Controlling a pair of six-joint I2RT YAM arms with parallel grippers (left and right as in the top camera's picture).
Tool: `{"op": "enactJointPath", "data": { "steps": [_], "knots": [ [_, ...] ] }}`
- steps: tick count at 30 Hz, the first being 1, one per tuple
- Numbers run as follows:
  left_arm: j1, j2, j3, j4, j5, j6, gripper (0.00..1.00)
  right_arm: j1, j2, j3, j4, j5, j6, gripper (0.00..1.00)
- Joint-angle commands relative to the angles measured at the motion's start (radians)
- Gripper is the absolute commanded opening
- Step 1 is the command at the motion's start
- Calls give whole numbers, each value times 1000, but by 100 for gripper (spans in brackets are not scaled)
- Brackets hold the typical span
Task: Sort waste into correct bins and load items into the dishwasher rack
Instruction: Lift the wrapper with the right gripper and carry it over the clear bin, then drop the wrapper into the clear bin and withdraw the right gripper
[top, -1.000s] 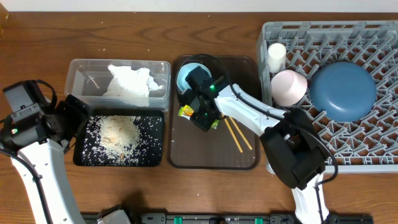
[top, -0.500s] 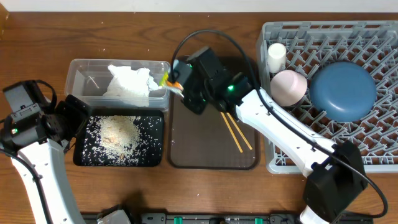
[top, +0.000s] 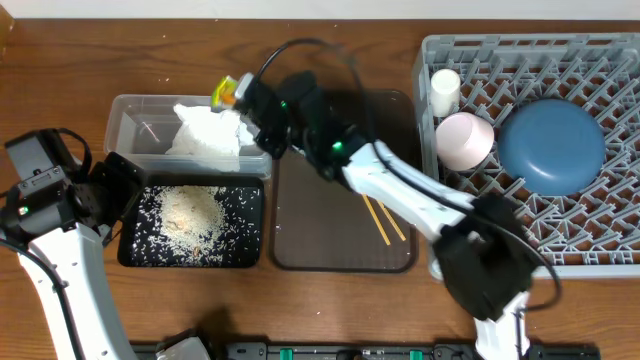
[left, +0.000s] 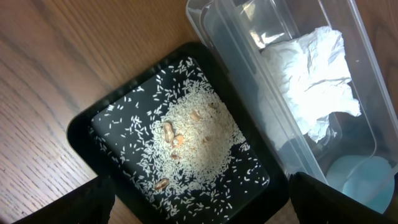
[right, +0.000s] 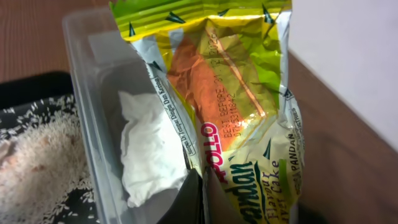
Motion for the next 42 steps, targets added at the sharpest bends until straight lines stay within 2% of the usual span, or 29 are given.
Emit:
{"op": "enactJointPath", "data": {
  "steps": [1,2,4,5,15,18,22,27,37,38,39,41,42],
  "knots": [
    [4,0,18,-2,-5,5,92,27,57,1,48,-49,-30,1],
    [4,0,18,-2,-5,5,92,33,70,1,63,-48,-30,4],
    [5,0,18,-2,-5,5,92,42,79,1,75,-46,-29,30],
    [4,0,18,-2,-5,5,92,43,79,1,79,-45,-29,32],
    [5,0,18,-2,-5,5,92,42,-35,1,32,-45,-6,29],
    [4,0,18,-2,-5,5,92,37,-95,1,-10,-34,-7,36],
    [4,0,18,-2,-5,5,92,23,-140,1,-49,-35,-6,35],
    [4,0,18,-2,-5,5,92,11,-134,1,-47,-35,-11,25],
    [4,0,18,-2,-5,5,92,15,-24,1,58,-35,-22,25],
    [4,0,18,-2,-5,5,92,15,-5,1,63,-35,-22,31],
    [4,0,18,-2,-5,6,92,15,12,1,69,-35,-22,47],
    [4,0,18,-2,-5,5,92,16,44,1,84,-35,-22,99],
    [5,0,18,-2,-5,5,92,18,56,1,87,-35,-22,99]
  ]
}}
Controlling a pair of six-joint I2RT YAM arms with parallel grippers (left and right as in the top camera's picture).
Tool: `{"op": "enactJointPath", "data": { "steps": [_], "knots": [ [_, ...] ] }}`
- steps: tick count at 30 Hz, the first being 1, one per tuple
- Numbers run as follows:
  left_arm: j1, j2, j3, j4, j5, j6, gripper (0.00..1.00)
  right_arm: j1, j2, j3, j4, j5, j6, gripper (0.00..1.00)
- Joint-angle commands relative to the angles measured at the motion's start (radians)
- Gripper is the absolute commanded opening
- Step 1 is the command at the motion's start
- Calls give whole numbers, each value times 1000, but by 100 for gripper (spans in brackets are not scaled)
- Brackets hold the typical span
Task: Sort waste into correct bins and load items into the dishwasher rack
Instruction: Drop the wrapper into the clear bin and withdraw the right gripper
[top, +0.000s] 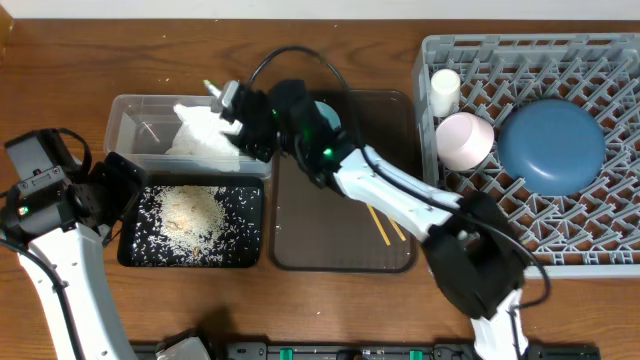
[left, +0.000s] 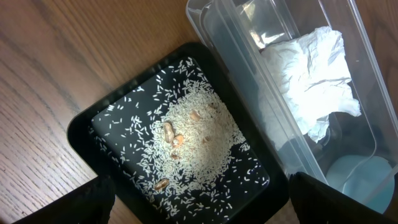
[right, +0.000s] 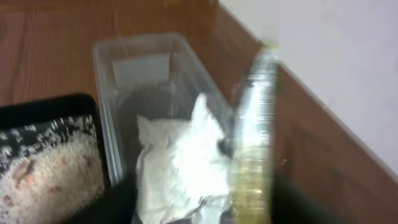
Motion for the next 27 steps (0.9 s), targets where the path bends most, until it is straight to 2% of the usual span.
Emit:
{"op": "enactJointPath", "data": {
  "steps": [1,6,15,18,22,24,27],
  "knots": [
    [5,0,18,-2,-5,5,92,-3,49,2,11,-2,-8,99],
    [5,0,18,-2,-5,5,92,-2,39,2,45,-44,7,99],
    [5,0,18,-2,-5,5,92,3,-8,2,56,-291,69,99],
    [5,0,18,-2,-5,5,92,21,-8,2,-69,-168,-90,99],
    [5,0,18,-2,-5,5,92,57,-8,2,-184,201,-319,99],
    [5,0,18,-2,-5,5,92,74,-10,5,-147,323,-355,99],
    [4,0,18,-2,-5,5,92,89,-11,26,-90,369,-357,99]
  ]
}}
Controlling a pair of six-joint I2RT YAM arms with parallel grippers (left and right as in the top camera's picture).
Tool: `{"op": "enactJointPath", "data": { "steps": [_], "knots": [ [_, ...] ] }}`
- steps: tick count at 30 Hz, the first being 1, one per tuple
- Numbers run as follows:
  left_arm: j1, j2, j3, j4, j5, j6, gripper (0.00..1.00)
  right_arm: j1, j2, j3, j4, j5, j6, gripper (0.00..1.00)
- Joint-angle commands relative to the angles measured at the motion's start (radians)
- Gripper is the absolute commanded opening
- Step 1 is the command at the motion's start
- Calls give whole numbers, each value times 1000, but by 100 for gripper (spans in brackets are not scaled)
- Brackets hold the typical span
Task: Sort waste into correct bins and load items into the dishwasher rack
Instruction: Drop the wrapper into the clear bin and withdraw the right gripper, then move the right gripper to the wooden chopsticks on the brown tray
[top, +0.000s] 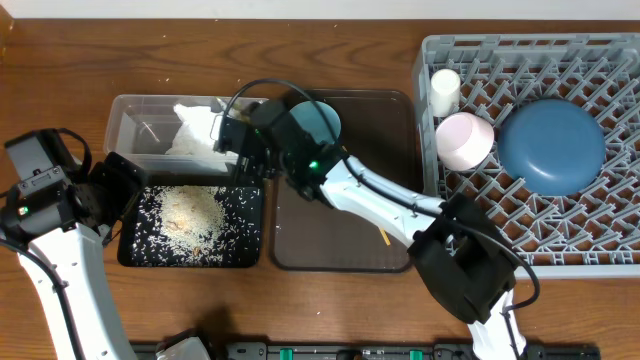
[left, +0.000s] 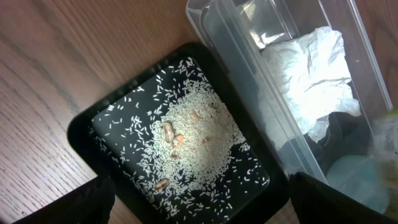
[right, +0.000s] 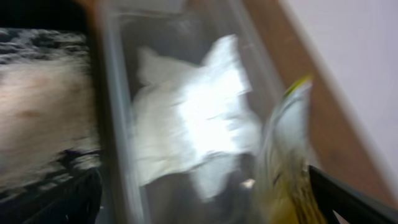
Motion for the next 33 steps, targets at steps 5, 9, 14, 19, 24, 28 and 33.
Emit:
{"op": "enactJointPath", "data": {
  "steps": [5,9,14,19,24,28,33],
  "knots": [
    [4,0,18,-2,-5,6,92,34,-24,47,66,163,-85,99],
    [5,0,18,-2,-5,5,92,64,-24,47,40,136,-137,99],
    [4,0,18,-2,-5,5,92,136,-24,48,-20,232,-307,99],
    [4,0,18,-2,-5,5,92,189,-43,48,54,521,-236,99],
    [4,0,18,-2,-5,5,92,204,-127,48,-118,629,-52,99],
    [4,0,18,-2,-5,5,92,177,-238,48,-431,629,206,99],
    [4,0,18,-2,-5,5,92,82,-372,48,-822,605,583,93]
  ]
}}
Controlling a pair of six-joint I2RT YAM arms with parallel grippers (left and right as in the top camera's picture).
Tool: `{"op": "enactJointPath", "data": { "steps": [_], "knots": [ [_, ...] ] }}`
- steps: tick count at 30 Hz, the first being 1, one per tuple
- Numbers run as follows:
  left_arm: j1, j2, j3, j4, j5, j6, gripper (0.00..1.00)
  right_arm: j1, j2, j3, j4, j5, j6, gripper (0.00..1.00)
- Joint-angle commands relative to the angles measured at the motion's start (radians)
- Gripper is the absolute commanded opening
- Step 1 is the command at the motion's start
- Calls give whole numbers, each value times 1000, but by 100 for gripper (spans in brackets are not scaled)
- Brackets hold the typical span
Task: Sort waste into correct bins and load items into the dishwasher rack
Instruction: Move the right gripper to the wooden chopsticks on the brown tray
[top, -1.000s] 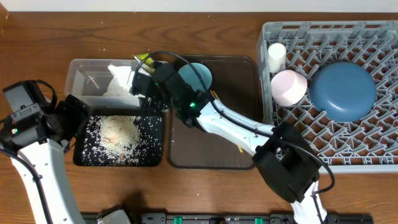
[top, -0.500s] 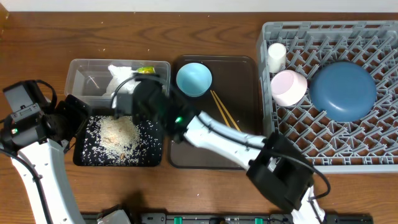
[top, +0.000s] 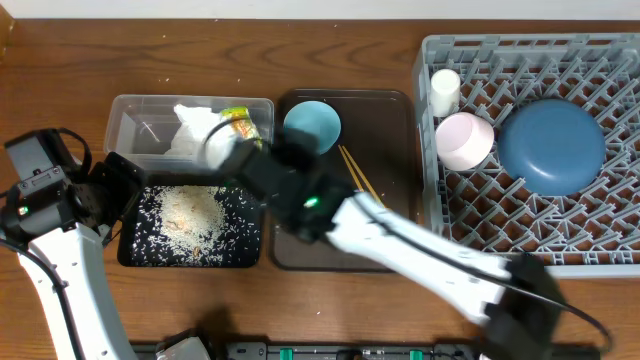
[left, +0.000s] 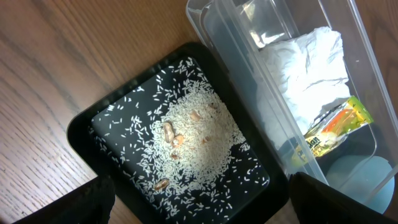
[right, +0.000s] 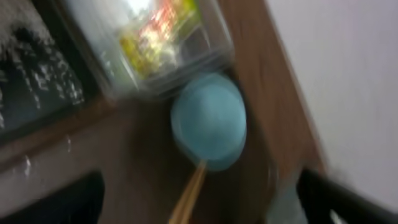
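A green and yellow snack wrapper (top: 238, 121) lies in the clear plastic bin (top: 120, 105) beside crumpled white tissue (left: 305, 68). My right gripper (right: 199, 199) is open and empty, its view blurred, looking down on the bin, a teal bowl (right: 208, 121) and chopsticks (right: 189, 193). The right arm shows as a blur across the brown tray (top: 395, 255). My left gripper (left: 196, 205) hangs open over the black tray (left: 78, 124) of rice and peanuts. The dishwasher rack (top: 600, 255) holds a white cup (top: 445, 90), a pink bowl (top: 464, 140) and a blue bowl (top: 552, 145).
The clear bin and black tray sit side by side at the left of the wooden table. The brown tray lies between them and the rack. The rack fills the right side up to the table's edge.
The wrapper has left my right gripper and lies in the clear bin. The right gripper is open now and farther from the bin, above the brown tray. My left arm has not moved.
My right gripper held the wrapper at the bin's back right corner. Then it was over the tissue, then low over the bin's right end, wrapper still in it. Now the wrapper rests in the bin and the gripper is empty. The left arm stayed over the rice tray.
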Motion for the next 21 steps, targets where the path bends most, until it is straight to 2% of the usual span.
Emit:
{"op": "enactJointPath", "data": {
  "steps": [1,3,6,7,9,10,13,18,20,21],
  "knots": [
    [4,0,18,-2,-6,5,92,-93,-103,12,-172,-9,372,90],
    [5,0,18,-2,-6,5,92,-142,-136,11,-298,-85,413,81],
    [5,0,18,-2,-6,5,92,-210,-153,11,-438,-206,415,53],
    [5,0,18,-2,-6,6,92,-236,-153,11,-485,-247,415,42],
    [5,0,18,-2,-6,5,92,-274,-146,-1,-530,-301,414,7],
    [4,0,18,-2,-6,5,92,-288,-146,-13,-537,-322,415,1],
    [4,0,18,-2,-6,5,92,-317,-146,-82,-507,-394,415,1],
    [4,0,18,-2,-6,5,92,-319,-146,-229,-335,-481,415,1],
    [4,0,18,-2,-6,5,92,-318,-146,-286,-262,-488,419,6],
    [4,0,18,-2,-6,5,92,-318,-146,-309,-234,-488,418,11]
  ]
}}
